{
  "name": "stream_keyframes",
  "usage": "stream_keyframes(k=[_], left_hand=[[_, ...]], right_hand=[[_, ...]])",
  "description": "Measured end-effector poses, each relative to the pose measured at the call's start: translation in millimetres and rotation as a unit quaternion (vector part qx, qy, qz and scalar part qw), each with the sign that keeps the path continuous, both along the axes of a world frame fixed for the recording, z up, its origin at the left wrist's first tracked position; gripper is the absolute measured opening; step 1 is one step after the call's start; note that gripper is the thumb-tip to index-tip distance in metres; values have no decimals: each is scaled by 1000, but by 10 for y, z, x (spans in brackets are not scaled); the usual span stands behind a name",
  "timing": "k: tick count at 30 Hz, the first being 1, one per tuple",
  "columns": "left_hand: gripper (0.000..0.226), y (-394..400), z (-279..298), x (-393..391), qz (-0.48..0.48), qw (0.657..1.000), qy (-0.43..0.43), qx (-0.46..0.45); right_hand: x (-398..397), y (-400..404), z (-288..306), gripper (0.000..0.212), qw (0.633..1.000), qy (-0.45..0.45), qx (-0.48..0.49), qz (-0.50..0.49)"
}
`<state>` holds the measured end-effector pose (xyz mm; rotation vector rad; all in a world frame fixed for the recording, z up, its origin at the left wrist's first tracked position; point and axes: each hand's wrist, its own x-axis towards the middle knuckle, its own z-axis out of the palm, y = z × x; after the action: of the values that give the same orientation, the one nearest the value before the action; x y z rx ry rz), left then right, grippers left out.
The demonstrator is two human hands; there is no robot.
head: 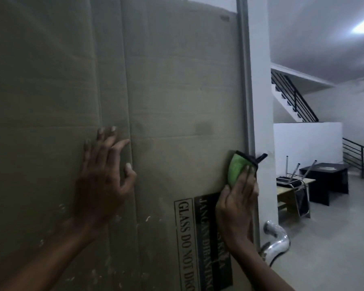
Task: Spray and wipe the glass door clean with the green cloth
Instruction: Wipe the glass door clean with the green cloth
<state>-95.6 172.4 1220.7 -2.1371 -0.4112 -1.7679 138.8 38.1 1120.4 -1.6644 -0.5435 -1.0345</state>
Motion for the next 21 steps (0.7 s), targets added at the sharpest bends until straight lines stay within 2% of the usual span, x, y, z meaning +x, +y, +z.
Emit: stream_keyframes(k=[2, 5, 6, 7, 10, 11, 12, 14, 16, 18, 19, 20, 21], left_hand=[[53, 6, 1, -29, -4, 1000, 6, 3], [54, 15, -14, -52, 4, 1000, 18, 13], [55, 23, -19, -53, 7, 1000, 22, 16], [56, 33, -23, -55, 10, 999, 25, 17], [55, 64, -22, -64, 20, 999, 32, 28], [54, 74, -20, -69, 25, 999, 33, 34], [53, 85, -19, -74, 29, 998, 35, 38], [52, 94, -9, -76, 32, 998, 39, 37], [52, 76, 14, -86, 25, 998, 44, 25], [51, 45, 52, -152, 11, 998, 57, 17], [51, 25, 67, -192, 7, 998, 65, 16], [52, 13, 69, -270, 9, 997, 69, 13], [52, 6, 56, -358, 13, 997, 70, 9]], right_hand=[[-174, 62, -98, 70, 999, -32, -23, 4], [-265, 38, -312, 68, 976, -175, -127, 18], [-196, 16, -302, 67, 974, -183, -131, 21], [-128, 6, -255, 66, 982, -155, -103, 20], [-70, 46, 13, 69, 996, 18, 47, 72], [-139, 102, 55, 70, 995, 28, 52, 86], [-248, 170, 53, 70, 995, -1, 33, 89], [-481, 298, -75, 69, 985, -120, -58, 106], [-584, 335, -254, 68, 932, -282, -193, 126], [-470, 244, -308, 64, 873, -391, -264, 123], [-376, 200, -323, 63, 879, -388, -249, 120], [-311, 177, -324, 64, 910, -344, -199, 118], [-263, 170, -309, 66, 951, -261, -118, 114]])
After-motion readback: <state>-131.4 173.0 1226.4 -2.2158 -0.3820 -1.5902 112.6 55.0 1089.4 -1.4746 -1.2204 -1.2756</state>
